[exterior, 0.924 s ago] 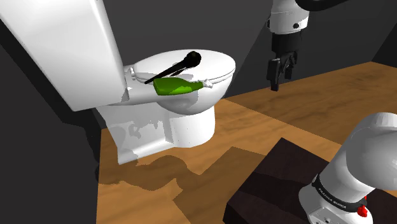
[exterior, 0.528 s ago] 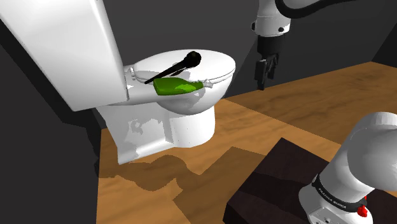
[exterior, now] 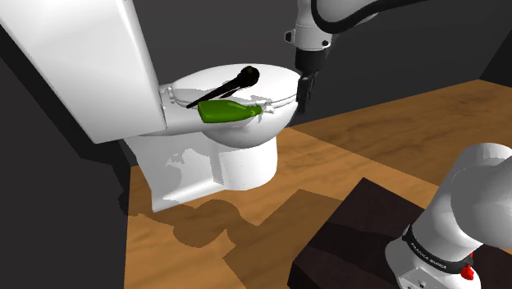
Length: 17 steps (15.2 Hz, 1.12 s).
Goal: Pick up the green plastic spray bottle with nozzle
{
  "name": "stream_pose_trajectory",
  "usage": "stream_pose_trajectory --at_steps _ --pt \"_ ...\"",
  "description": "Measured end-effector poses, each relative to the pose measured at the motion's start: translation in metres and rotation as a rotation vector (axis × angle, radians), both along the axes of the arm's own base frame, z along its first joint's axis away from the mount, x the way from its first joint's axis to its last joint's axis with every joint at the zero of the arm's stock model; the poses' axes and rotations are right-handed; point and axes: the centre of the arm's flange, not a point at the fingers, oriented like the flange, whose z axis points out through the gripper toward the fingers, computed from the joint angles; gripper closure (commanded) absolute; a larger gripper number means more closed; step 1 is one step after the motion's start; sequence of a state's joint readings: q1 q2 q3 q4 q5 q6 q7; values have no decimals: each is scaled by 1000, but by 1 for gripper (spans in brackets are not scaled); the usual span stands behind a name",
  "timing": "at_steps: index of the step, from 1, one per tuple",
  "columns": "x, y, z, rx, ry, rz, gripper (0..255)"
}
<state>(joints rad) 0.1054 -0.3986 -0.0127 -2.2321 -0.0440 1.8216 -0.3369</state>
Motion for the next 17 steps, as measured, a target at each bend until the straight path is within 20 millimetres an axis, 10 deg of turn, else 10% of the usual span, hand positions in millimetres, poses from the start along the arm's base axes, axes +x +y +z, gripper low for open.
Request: stream_pose_trajectory --at_steps 11,17 --pt "93 67 -7 109 -112 436 0" --pt "110 91 -24 134 -139 541 0"
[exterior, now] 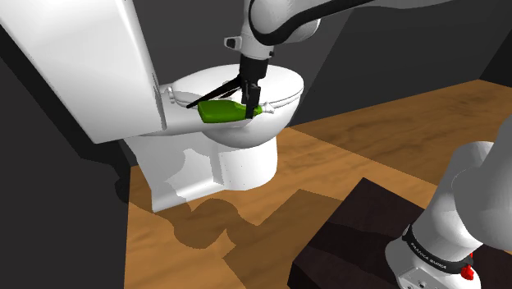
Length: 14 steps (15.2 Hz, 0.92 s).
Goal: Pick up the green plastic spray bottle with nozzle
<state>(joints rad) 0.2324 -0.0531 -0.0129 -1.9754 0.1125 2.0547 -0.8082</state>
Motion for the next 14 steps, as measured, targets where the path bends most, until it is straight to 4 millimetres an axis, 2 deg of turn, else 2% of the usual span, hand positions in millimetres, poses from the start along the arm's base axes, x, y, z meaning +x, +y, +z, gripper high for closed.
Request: stream_pose_trajectory --at_steps 4,5,14 --pt "0 0 -20 1 -1 2 0" --pt "0 1 -22 1 -1 2 255" --pt "-1 0 -23 0 0 2 255"
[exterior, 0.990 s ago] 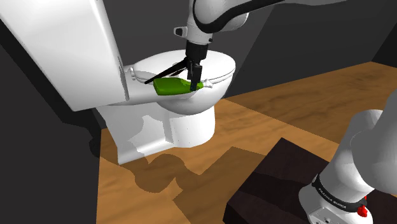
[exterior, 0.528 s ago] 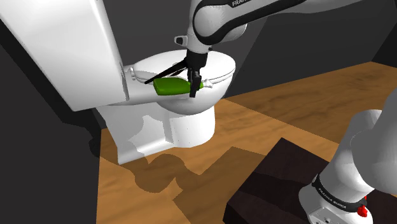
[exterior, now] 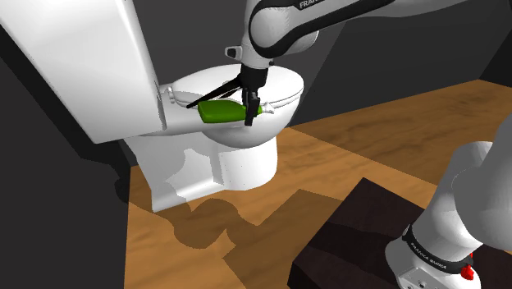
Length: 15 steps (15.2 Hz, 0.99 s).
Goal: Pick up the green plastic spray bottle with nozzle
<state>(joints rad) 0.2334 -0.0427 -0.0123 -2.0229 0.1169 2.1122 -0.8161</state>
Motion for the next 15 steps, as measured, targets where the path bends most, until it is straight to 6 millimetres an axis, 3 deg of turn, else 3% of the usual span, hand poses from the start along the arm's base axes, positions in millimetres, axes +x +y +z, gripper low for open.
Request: stream_pose_trajectory --at_steps 7,12,15 --pt "-1 -2 17 -4 14 -2 255" --pt "1 -10 42 -11 33 -13 255" --pt "0 -1 66 -2 4 -1 255"
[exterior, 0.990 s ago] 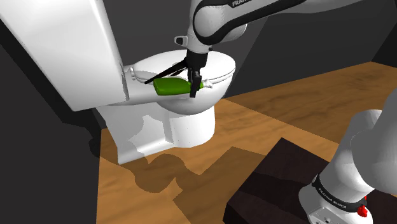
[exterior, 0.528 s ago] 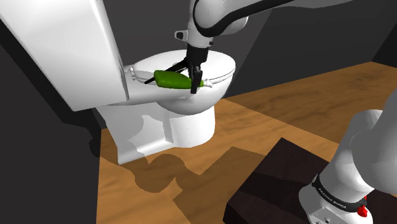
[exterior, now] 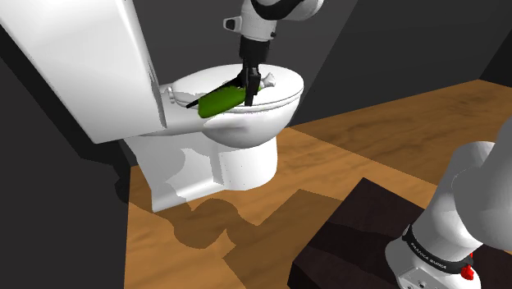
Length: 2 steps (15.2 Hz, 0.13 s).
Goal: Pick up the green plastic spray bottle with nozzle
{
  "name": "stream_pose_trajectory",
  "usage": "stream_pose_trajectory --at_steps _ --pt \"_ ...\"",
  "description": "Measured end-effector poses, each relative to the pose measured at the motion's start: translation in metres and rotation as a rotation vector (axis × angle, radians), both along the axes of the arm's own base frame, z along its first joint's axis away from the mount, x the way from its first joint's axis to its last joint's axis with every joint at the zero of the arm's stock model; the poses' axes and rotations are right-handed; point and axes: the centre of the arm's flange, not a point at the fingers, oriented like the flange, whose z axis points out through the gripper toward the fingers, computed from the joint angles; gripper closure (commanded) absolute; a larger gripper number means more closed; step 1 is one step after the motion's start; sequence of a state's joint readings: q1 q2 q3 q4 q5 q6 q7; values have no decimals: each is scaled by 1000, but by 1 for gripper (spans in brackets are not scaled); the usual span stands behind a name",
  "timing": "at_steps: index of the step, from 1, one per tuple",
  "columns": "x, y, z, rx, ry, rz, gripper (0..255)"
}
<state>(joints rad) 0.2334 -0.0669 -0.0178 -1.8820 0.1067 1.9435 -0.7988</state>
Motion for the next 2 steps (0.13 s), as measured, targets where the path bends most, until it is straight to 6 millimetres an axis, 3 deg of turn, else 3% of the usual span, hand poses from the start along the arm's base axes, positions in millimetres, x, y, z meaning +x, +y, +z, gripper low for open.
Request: stream_pose_trajectory --at_steps 2 --pt "0 1 11 1 -4 1 255"
